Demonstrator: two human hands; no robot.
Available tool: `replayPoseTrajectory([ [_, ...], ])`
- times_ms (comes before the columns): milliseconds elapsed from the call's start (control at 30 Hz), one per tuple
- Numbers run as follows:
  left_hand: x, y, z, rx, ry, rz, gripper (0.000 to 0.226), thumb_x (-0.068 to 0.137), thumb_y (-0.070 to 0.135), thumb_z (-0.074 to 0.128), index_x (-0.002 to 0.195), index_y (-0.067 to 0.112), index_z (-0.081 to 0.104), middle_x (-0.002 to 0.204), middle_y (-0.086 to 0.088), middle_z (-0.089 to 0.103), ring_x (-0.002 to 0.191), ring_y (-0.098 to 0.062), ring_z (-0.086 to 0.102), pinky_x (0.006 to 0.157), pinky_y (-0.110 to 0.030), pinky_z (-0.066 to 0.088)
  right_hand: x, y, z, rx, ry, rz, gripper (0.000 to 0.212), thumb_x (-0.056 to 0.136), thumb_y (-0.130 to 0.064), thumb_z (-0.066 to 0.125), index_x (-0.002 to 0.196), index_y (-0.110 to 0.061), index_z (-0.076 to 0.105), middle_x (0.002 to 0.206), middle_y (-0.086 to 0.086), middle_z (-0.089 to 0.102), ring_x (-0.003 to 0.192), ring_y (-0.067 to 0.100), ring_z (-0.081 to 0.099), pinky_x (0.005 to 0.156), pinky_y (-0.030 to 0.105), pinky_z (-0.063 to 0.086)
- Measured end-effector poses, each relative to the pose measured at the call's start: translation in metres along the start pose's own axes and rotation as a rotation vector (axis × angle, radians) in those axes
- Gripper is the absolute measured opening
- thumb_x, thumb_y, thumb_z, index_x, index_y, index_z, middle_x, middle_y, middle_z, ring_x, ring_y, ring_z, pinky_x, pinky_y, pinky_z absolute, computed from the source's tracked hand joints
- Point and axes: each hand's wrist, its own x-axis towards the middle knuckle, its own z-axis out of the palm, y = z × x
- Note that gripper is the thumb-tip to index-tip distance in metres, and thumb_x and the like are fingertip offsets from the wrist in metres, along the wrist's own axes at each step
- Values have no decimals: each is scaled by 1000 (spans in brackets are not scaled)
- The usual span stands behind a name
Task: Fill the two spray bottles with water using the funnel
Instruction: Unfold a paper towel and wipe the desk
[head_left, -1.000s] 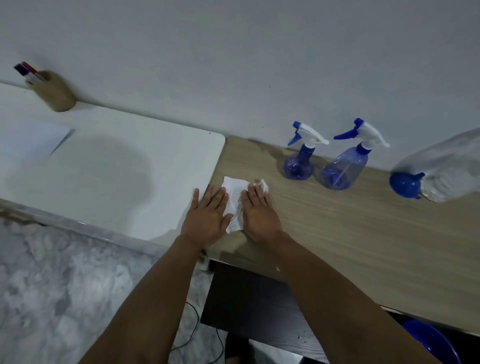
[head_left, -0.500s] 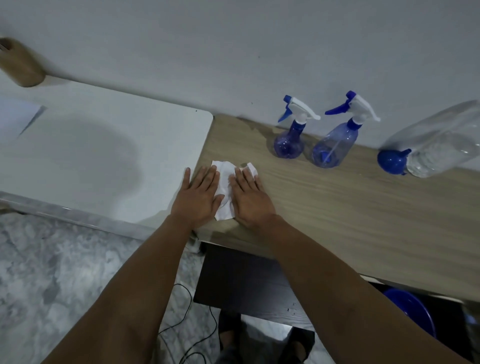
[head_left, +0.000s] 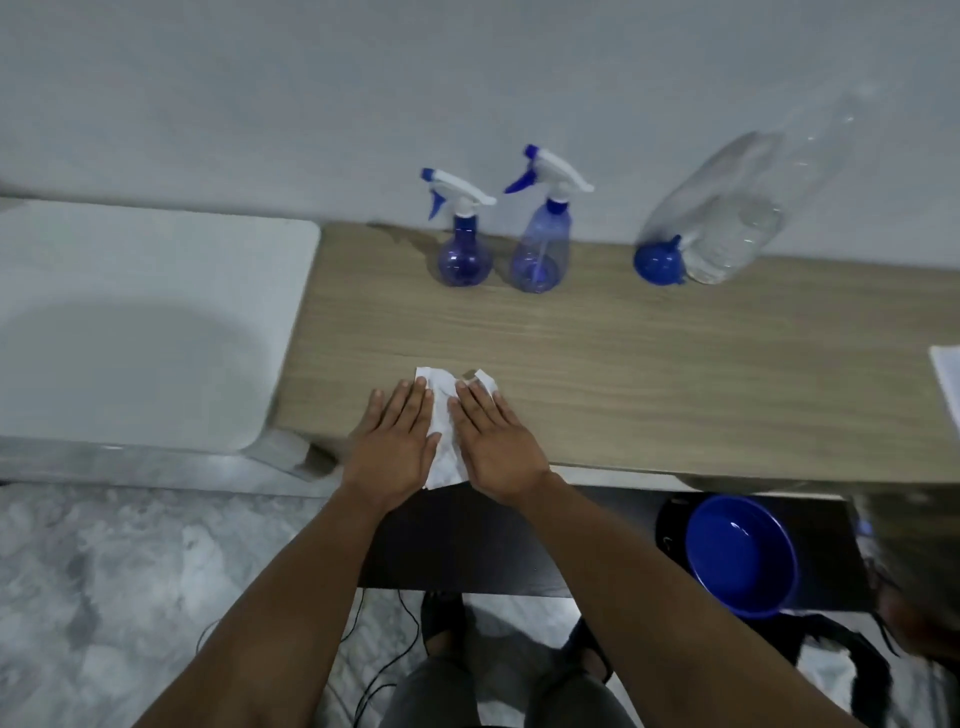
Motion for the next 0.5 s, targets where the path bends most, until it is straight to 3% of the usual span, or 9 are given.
replayPoseTrajectory([
  [300,62,198,-18,-27,-50,158,66,103,44,13,156,7,23,164,-9,24,154,-23,16,123,-50,13,-136,143,-14,-1,21,245,68,98,-35,34,155,-1,47,163,21,40,155,35,35,125,54,27],
  [500,123,326,-29,0,-71,207,65,104,46,10,158,9,13,167,-8,11,155,-22,6,124,-49,8,-215,266,-29,29,-1,328,70,98,-32,26,161,-3,35,169,19,29,159,36,24,128,56,20],
])
